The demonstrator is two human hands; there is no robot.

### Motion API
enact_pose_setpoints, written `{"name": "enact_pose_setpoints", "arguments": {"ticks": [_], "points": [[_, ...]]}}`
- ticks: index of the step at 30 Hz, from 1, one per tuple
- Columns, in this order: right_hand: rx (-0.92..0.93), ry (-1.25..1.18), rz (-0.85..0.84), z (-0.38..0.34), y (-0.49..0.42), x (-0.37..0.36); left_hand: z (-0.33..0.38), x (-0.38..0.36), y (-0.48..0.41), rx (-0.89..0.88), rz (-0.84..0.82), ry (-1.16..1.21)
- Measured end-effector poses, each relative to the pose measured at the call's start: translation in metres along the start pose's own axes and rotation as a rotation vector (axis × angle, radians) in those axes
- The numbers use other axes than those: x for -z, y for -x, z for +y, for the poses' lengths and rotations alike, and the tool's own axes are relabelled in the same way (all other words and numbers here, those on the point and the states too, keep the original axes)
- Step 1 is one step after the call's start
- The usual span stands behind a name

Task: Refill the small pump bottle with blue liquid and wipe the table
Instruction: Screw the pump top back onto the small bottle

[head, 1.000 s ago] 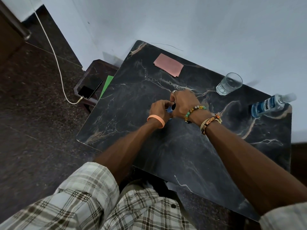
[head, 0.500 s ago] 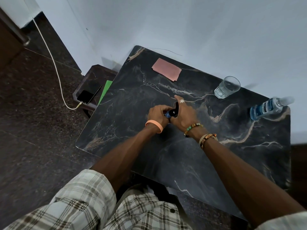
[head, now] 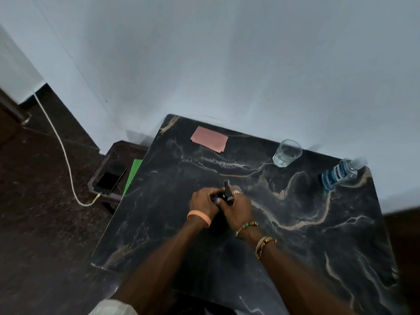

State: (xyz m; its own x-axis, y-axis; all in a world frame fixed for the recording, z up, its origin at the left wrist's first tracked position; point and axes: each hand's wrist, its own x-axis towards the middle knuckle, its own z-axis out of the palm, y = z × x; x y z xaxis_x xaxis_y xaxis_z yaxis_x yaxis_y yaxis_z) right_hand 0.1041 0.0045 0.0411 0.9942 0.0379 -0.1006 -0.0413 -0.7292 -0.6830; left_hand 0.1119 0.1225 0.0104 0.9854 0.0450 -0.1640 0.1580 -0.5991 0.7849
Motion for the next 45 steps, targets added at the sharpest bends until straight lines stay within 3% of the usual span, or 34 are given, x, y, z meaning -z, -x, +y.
{"name": "enact_pose_setpoints", "arguments": {"ticks": [10,45], "points": [[-0.036,0.026,-0.012,-0.006,-0.001,0.003,0.004,0.001,-0.004,0.003,-0.009,-0.102],[-0.114,0.112,-0.052,0.005,-0.014,0.006,0.0,0.0,-0.005,0.007,0.019,-0.071]]}}
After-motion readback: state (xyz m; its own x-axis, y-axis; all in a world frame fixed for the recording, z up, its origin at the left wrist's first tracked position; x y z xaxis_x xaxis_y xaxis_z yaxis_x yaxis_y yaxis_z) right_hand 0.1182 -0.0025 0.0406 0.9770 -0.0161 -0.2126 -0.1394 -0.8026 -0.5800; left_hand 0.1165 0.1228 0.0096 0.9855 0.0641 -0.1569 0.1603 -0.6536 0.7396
